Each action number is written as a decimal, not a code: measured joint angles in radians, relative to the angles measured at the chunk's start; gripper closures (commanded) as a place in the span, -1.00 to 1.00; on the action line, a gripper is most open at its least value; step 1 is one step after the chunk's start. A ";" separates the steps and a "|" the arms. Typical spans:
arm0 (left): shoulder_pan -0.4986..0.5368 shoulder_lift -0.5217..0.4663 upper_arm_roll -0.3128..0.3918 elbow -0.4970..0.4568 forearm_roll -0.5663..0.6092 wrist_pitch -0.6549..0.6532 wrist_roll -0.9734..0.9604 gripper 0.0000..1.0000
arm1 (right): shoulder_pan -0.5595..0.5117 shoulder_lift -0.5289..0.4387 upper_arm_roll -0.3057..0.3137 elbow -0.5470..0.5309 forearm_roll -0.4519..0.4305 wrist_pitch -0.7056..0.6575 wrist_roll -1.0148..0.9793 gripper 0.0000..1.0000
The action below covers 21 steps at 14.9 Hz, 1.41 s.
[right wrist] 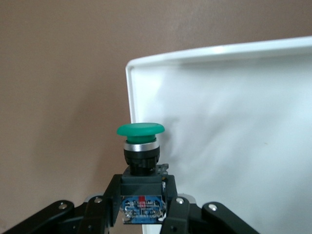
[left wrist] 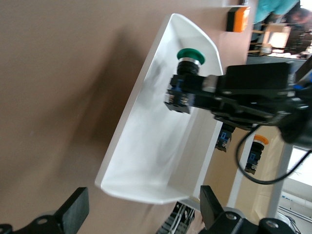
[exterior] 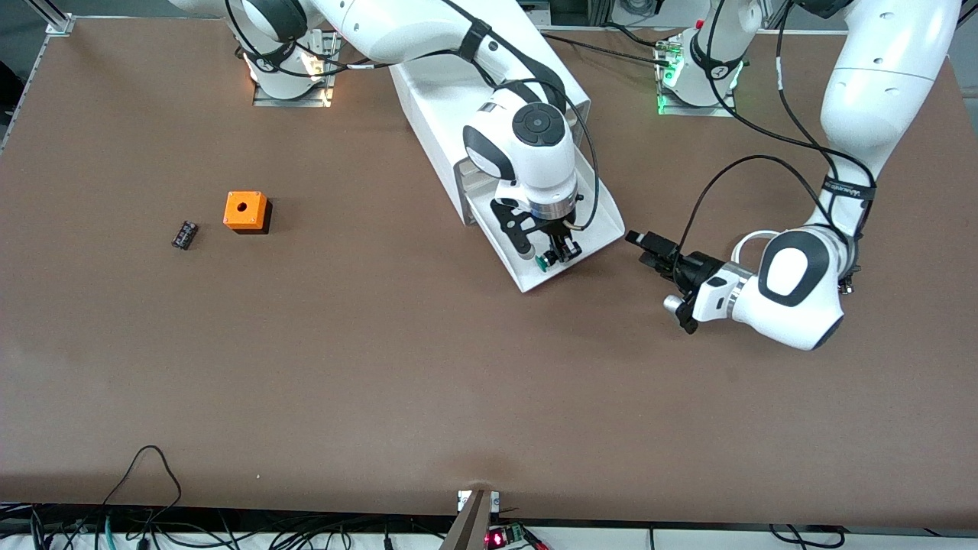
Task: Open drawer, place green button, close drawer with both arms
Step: 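Lower the button into the drawer and open the right gripper, then withdraw the right gripper while the left gripper moves to the drawer front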
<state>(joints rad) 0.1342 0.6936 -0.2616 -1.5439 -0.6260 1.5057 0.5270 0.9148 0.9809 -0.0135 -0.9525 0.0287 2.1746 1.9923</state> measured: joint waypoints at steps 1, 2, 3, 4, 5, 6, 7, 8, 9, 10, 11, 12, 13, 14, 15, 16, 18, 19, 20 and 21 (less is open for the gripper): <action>0.000 -0.005 -0.002 0.022 0.029 -0.017 -0.050 -1.00 | 0.002 0.010 0.000 0.000 0.000 0.011 0.007 -0.17; -0.001 -0.012 -0.004 0.036 0.052 -0.028 -0.098 -1.00 | 0.003 0.017 0.000 0.000 0.000 0.018 0.010 -0.99; -0.003 -0.021 -0.006 0.046 0.070 -0.033 -0.148 -1.00 | 0.003 0.021 -0.001 0.000 0.000 0.021 0.012 -1.00; -0.005 -0.032 -0.010 0.053 0.087 -0.036 -0.201 -1.00 | 0.003 0.022 -0.002 0.000 0.000 0.023 0.012 -1.00; -0.007 -0.045 -0.013 0.056 0.107 -0.038 -0.258 -1.00 | 0.003 0.022 -0.005 0.003 0.000 0.024 0.012 -1.00; -0.012 -0.059 -0.017 0.059 0.125 -0.044 -0.315 -1.00 | 0.002 0.022 -0.008 0.007 0.000 0.024 0.012 -1.00; -0.021 -0.075 -0.020 0.065 0.146 -0.053 -0.383 -1.00 | 0.000 0.020 -0.014 0.010 0.000 0.022 0.012 -1.00; -0.034 -0.091 -0.023 0.077 0.171 -0.066 -0.458 -1.00 | -0.005 0.019 -0.017 0.012 0.000 0.018 0.012 -1.00; -0.052 -0.105 -0.024 0.096 0.199 -0.086 -0.537 -1.00 | -0.017 0.015 -0.021 0.017 0.000 0.010 0.010 -1.00; -0.070 -0.116 -0.025 0.119 0.226 -0.110 -0.606 -1.00 | -0.034 0.007 -0.022 0.023 -0.001 -0.002 -0.006 -1.00; -0.086 -0.125 -0.025 0.141 0.256 -0.132 -0.657 -1.00 | -0.055 -0.010 -0.023 0.027 -0.001 -0.022 -0.040 -1.00; -0.096 -0.131 -0.025 0.162 0.292 -0.147 -0.687 -1.00 | -0.080 -0.032 -0.022 0.030 -0.001 -0.047 -0.084 -1.00; -0.099 -0.136 -0.025 0.177 0.330 -0.153 -0.700 -1.00 | -0.106 -0.057 -0.022 0.032 0.000 -0.076 -0.138 -1.00; -0.097 -0.142 -0.024 0.191 0.373 -0.157 -0.703 -1.00 | -0.134 -0.082 -0.021 0.033 0.001 -0.109 -0.201 -1.00; -0.093 -0.148 -0.022 0.205 0.411 -0.167 -0.702 -1.00 | -0.161 -0.104 -0.019 0.033 0.006 -0.142 -0.266 -1.00; -0.088 -0.152 -0.018 0.223 0.445 -0.189 -0.698 -1.00 | -0.190 -0.123 -0.016 0.033 0.019 -0.171 -0.338 -1.00; -0.079 -0.152 -0.008 0.258 0.483 -0.206 -0.660 -1.00 | -0.253 -0.156 -0.014 0.034 0.068 -0.219 -0.510 -1.00; -0.078 -0.151 -0.001 0.267 0.495 -0.197 -0.624 -1.00 | -0.288 -0.170 -0.014 0.034 0.099 -0.246 -0.602 -1.00; -0.078 -0.150 0.006 0.273 0.513 -0.180 -0.580 -1.00 | -0.324 -0.184 -0.014 0.034 0.123 -0.273 -0.684 -1.00; -0.078 -0.148 0.011 0.275 0.525 -0.167 -0.546 -1.00 | -0.359 -0.195 -0.014 0.034 0.135 -0.302 -0.758 -1.00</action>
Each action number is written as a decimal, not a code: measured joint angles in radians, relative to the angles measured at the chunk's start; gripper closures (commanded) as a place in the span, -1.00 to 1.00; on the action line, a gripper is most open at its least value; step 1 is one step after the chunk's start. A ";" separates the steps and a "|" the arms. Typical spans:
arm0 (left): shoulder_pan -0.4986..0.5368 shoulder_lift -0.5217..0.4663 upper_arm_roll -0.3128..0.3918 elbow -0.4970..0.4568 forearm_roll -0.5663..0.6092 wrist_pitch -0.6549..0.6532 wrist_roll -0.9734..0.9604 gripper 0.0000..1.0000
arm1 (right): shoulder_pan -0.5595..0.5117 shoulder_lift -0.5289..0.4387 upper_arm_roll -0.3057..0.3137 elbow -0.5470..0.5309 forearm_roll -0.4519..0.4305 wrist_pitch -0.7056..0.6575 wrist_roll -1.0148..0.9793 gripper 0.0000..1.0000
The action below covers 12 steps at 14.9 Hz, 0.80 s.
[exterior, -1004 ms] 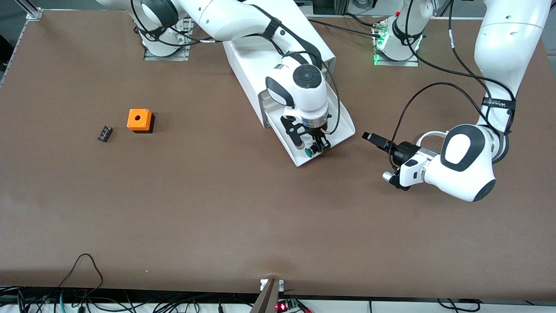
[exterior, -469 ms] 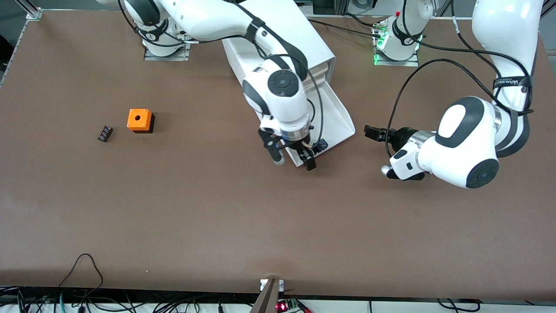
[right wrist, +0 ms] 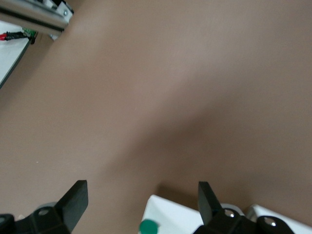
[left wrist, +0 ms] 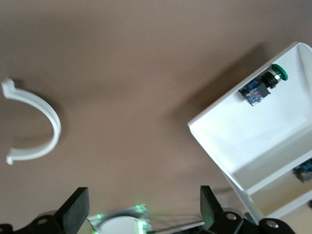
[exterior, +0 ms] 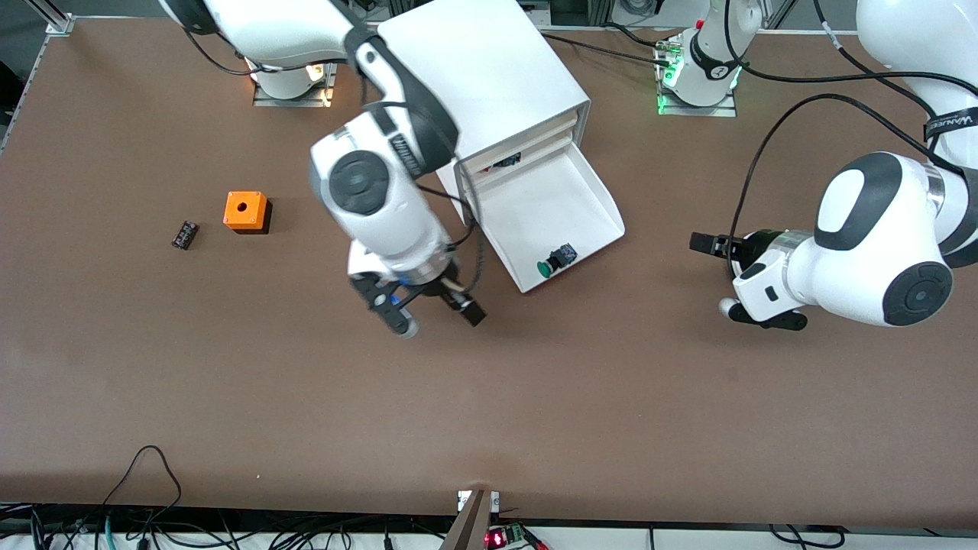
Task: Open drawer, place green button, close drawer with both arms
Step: 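Withdraw the right gripper while the left gripper moves to the drawer front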
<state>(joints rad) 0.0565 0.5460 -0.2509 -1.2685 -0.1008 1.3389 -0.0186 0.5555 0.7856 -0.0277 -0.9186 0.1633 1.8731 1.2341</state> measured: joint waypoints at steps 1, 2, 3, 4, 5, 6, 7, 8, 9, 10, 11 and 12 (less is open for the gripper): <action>0.000 0.003 0.003 0.000 0.005 0.010 0.006 -1.00 | -0.034 -0.010 0.000 0.000 0.005 -0.028 -0.072 -1.00; 0.000 0.008 0.004 0.000 0.006 0.027 -0.012 -1.00 | -0.065 -0.018 0.000 -0.003 0.007 -0.053 -0.144 -1.00; -0.001 0.013 0.004 0.000 0.006 0.051 -0.053 -1.00 | -0.094 -0.025 0.000 -0.010 0.009 -0.067 -0.213 -1.00; -0.004 0.019 0.003 -0.004 0.007 0.078 -0.107 -1.00 | -0.122 -0.032 0.000 -0.022 0.010 -0.075 -0.282 -1.00; -0.010 0.025 0.001 -0.016 0.007 0.107 -0.172 -1.00 | -0.149 -0.041 0.000 -0.041 0.010 -0.080 -0.350 -1.00; -0.019 0.029 -0.003 -0.038 0.007 0.149 -0.236 -1.00 | -0.175 -0.055 0.000 -0.070 0.010 -0.082 -0.421 -1.00; -0.030 0.030 -0.008 -0.071 0.007 0.209 -0.292 -1.00 | -0.200 -0.072 0.000 -0.107 0.010 -0.081 -0.488 -1.00; -0.042 0.030 -0.014 -0.106 0.007 0.271 -0.341 -1.00 | -0.227 -0.092 0.000 -0.148 0.010 -0.080 -0.554 -1.00; -0.058 0.028 -0.019 -0.141 0.007 0.328 -0.392 -1.00 | -0.252 -0.112 -0.001 -0.188 0.010 -0.079 -0.615 -1.00; -0.074 0.024 -0.023 -0.176 0.007 0.383 -0.441 -1.00 | -0.277 -0.132 -0.001 -0.227 0.010 -0.078 -0.674 -1.00; -0.090 0.018 -0.028 -0.215 0.008 0.443 -0.485 -1.00 | -0.301 -0.151 -0.001 -0.264 0.010 -0.075 -0.730 -1.00; -0.105 0.011 -0.030 -0.255 0.008 0.505 -0.524 -1.00 | -0.324 -0.169 -0.001 -0.297 0.010 -0.071 -0.786 -1.00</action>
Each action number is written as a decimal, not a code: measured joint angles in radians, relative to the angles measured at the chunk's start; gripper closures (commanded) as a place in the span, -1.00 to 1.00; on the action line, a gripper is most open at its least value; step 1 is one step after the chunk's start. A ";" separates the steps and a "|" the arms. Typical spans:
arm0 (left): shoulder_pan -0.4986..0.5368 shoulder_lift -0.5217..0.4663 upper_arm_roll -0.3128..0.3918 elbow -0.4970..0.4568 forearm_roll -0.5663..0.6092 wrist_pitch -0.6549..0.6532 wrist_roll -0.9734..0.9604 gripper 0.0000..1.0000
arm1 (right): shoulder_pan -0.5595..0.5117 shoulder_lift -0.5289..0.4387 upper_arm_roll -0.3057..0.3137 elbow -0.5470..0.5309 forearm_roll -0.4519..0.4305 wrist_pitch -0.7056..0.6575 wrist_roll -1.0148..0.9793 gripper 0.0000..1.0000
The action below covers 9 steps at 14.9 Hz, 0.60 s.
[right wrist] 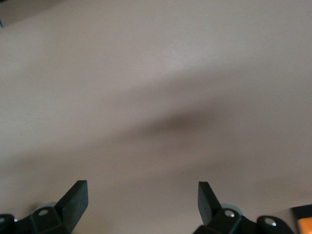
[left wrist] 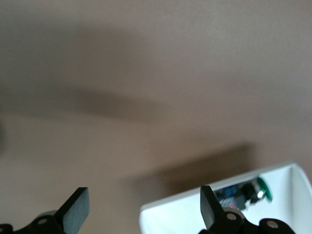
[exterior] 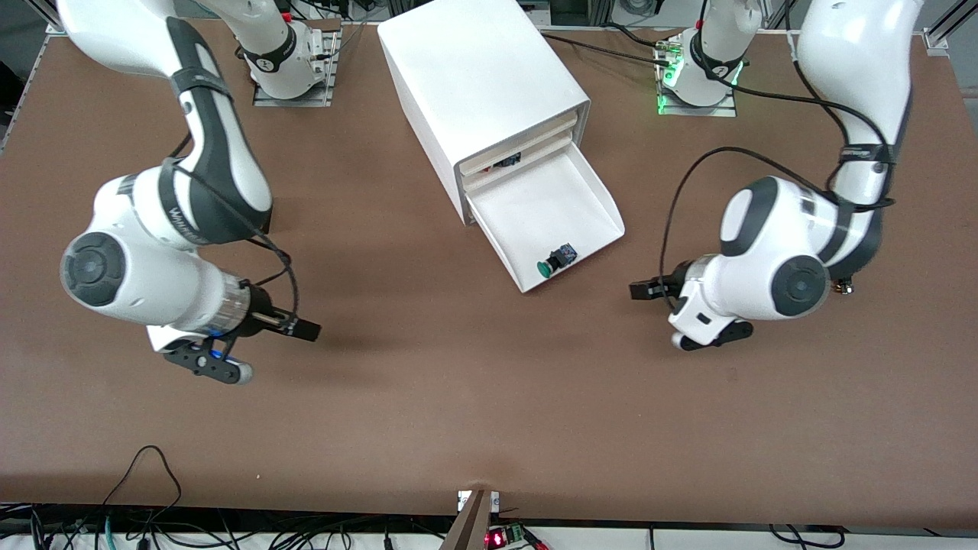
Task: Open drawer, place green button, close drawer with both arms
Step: 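Withdraw the right gripper while the left gripper moves to the drawer front, then push the drawer closed with the left gripper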
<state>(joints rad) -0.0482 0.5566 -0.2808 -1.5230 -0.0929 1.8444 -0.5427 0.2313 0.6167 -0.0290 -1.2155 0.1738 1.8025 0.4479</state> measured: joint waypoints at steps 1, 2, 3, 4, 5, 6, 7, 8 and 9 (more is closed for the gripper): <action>-0.015 -0.008 -0.001 -0.044 0.000 0.068 -0.042 -1.00 | -0.021 -0.019 -0.001 -0.034 0.000 0.005 -0.056 -1.00; -0.030 -0.013 -0.003 -0.088 0.000 0.132 -0.085 -1.00 | -0.037 -0.040 -0.006 -0.067 0.000 0.012 -0.108 -1.00; -0.047 -0.016 -0.003 -0.130 0.001 0.194 -0.128 -1.00 | -0.045 -0.063 -0.018 -0.101 0.000 0.017 -0.156 -1.00; -0.064 -0.016 -0.004 -0.171 0.005 0.254 -0.170 -1.00 | -0.048 -0.087 -0.033 -0.132 -0.002 0.019 -0.199 -1.00; -0.080 -0.016 -0.005 -0.212 0.014 0.314 -0.209 -1.00 | -0.048 -0.114 -0.047 -0.163 -0.007 0.019 -0.241 -1.00; -0.094 -0.017 -0.006 -0.251 0.019 0.368 -0.244 -1.00 | -0.048 -0.145 -0.059 -0.192 -0.019 0.018 -0.283 -1.00; -0.110 -0.017 -0.006 -0.281 0.021 0.412 -0.275 -1.00 | -0.048 -0.177 -0.069 -0.220 -0.030 0.014 -0.317 -1.00; -0.124 -0.017 -0.007 -0.304 0.029 0.445 -0.307 -1.00 | -0.048 -0.209 -0.077 -0.246 -0.037 0.005 -0.337 -1.00; -0.135 -0.017 -0.007 -0.319 0.048 0.464 -0.339 -1.00 | -0.048 -0.238 -0.083 -0.265 -0.040 -0.007 -0.347 -1.00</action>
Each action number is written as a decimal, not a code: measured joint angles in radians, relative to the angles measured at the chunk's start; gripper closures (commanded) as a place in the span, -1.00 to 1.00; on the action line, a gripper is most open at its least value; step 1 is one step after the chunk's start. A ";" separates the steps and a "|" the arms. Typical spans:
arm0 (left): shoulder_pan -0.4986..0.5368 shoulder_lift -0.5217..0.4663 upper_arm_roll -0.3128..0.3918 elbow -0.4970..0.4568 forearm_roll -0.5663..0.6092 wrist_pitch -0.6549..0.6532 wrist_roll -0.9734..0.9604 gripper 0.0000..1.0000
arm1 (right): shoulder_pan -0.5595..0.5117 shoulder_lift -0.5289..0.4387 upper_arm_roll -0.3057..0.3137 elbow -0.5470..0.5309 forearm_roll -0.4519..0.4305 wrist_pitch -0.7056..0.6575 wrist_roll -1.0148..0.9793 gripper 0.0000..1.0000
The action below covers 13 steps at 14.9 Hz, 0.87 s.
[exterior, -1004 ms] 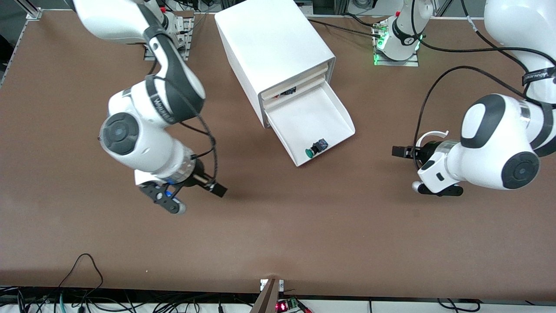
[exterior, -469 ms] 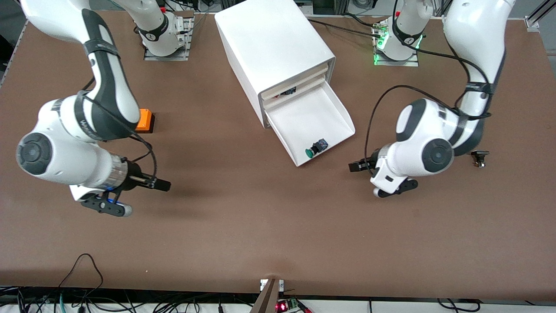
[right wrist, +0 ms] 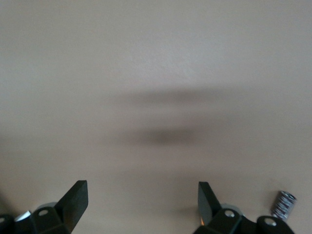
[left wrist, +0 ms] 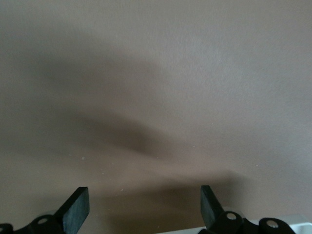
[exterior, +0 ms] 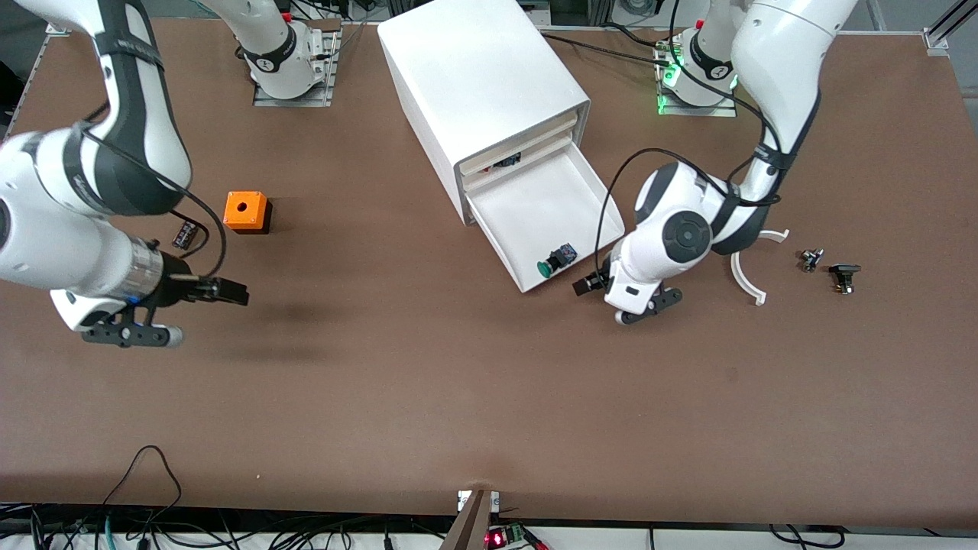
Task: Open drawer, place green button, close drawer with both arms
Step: 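Push the drawer closed with the left gripper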
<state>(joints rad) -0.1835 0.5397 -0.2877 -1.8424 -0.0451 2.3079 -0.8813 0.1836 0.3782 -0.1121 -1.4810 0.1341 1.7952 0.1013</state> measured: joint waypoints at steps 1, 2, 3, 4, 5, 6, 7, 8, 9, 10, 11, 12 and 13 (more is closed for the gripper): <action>-0.009 -0.001 0.000 -0.010 0.019 0.008 -0.029 -1.00 | 0.000 -0.026 -0.004 -0.013 -0.001 -0.011 -0.003 -1.00; -0.017 -0.003 -0.001 -0.017 0.032 0.010 -0.053 -1.00 | 0.000 -0.049 -0.006 -0.021 -0.001 -0.019 -0.003 -1.00; -0.024 -0.005 -0.001 -0.021 0.039 0.010 -0.070 -1.00 | 0.001 -0.070 -0.006 -0.025 -0.002 -0.025 -0.001 -1.00; -0.031 -0.007 -0.001 -0.024 0.042 0.010 -0.083 -1.00 | 0.001 -0.087 -0.006 -0.027 -0.007 -0.030 0.003 -1.00; -0.036 -0.008 -0.002 -0.027 0.042 0.010 -0.092 -1.00 | 0.002 -0.101 -0.006 -0.028 -0.024 -0.035 0.006 -1.00; -0.041 -0.008 -0.004 -0.034 0.042 0.010 -0.100 -1.00 | 0.003 -0.111 -0.005 -0.029 -0.044 -0.038 0.013 -1.00; -0.049 -0.008 -0.005 -0.043 0.042 0.011 -0.112 -1.00 | 0.002 -0.118 -0.002 -0.029 -0.058 -0.038 0.025 -1.00; -0.057 -0.008 -0.005 -0.049 0.043 0.016 -0.131 -1.00 | 0.000 -0.124 0.007 -0.029 -0.064 -0.038 0.041 -1.00; -0.062 -0.008 -0.006 -0.049 0.043 0.018 -0.143 -1.00 | -0.010 -0.130 0.025 -0.029 -0.067 -0.039 0.055 -1.00; -0.065 -0.008 -0.010 -0.049 0.043 0.018 -0.153 -1.00 | -0.029 -0.135 0.050 -0.029 -0.070 -0.041 0.061 -1.00; -0.066 -0.008 -0.019 -0.050 0.043 0.018 -0.162 -1.00 | -0.053 -0.140 0.077 -0.029 -0.073 -0.043 0.061 -1.00; -0.066 -0.008 -0.030 -0.051 0.044 0.018 -0.171 -1.00 | -0.075 -0.143 0.097 -0.029 -0.073 -0.045 0.061 -1.00; -0.068 -0.008 -0.037 -0.053 0.044 0.018 -0.176 -1.00 | -0.090 -0.147 0.107 -0.029 -0.073 -0.049 0.061 -1.00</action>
<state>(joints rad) -0.2513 0.5317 -0.3247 -1.8950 -0.0016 2.3259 -1.0571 0.0935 0.2314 -0.0048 -1.5104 0.0607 1.7463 0.1621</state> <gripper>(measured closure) 0.000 0.000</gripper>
